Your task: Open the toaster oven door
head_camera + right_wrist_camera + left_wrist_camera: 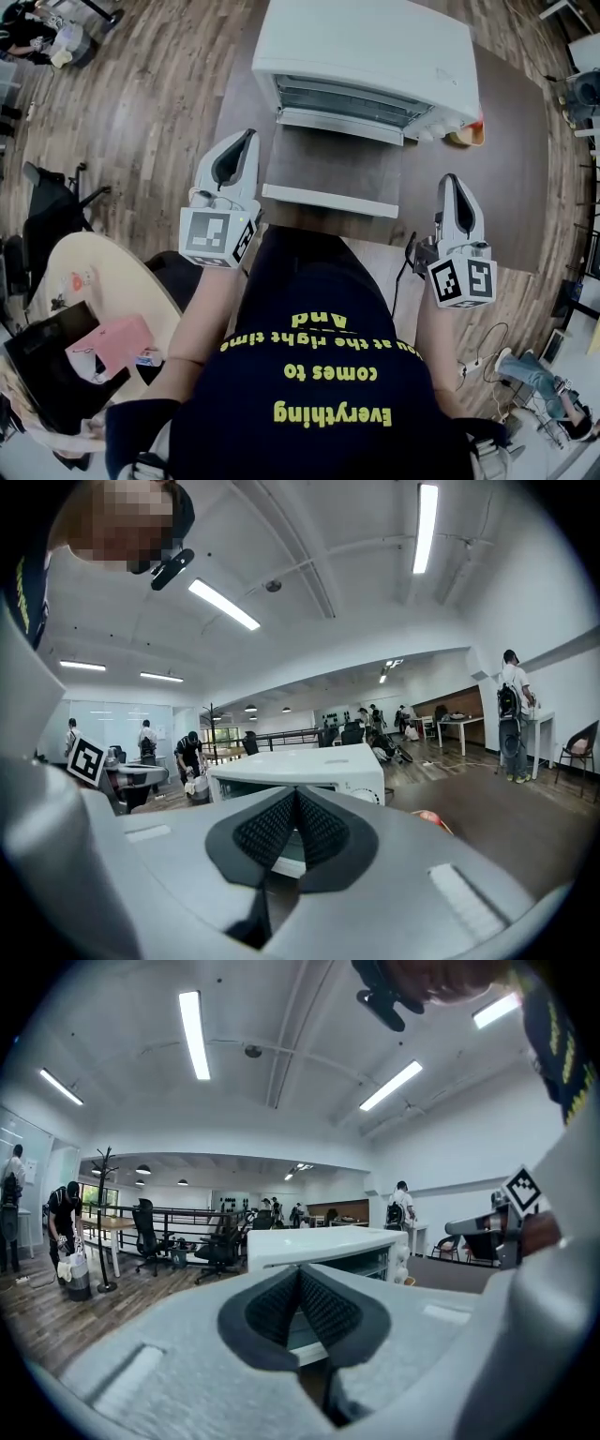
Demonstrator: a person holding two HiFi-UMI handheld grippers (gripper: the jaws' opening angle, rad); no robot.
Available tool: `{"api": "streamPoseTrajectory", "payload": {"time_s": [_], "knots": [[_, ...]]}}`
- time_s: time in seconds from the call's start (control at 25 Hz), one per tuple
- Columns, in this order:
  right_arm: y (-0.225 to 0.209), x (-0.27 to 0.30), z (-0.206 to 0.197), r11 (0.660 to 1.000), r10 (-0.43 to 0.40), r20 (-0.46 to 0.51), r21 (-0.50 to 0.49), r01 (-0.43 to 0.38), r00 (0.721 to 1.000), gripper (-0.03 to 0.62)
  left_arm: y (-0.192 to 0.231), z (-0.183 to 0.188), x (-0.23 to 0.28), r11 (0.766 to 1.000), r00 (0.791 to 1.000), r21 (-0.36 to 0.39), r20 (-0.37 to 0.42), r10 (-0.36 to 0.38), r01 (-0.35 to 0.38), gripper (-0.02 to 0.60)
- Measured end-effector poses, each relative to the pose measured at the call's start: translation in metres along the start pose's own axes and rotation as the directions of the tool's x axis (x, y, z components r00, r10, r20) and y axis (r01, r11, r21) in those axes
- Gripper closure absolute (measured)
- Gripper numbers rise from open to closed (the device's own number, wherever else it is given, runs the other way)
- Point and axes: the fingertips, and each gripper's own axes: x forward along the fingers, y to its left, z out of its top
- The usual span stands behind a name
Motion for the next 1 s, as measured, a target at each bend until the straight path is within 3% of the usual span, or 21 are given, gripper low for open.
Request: {"api": "streamPoseTrajectory", "payload": {"time_s": [0.28,0.64,1.0], "knots": [[0.018,0.003,0.033,0.998,0.048,0.060,-0.051,-0.045,0.997,0.582,-0.006,0.032,0.006,1.000,0.997,0.022,0.075,-0.013,0.012,0.581],[0.031,0.018,0.071,0.995,0.097,0.154,-0.022,-0.095,0.983,0.582,-0.014,0.057,0.012,0.999,0.991,0.042,0.129,-0.029,0.024,0.581],[0.044,0.024,0.084,0.990,0.138,0.176,-0.053,-0.130,0.975,0.582,-0.021,0.085,0.015,0.998,0.982,0.053,0.182,-0.041,0.031,0.581]]}}
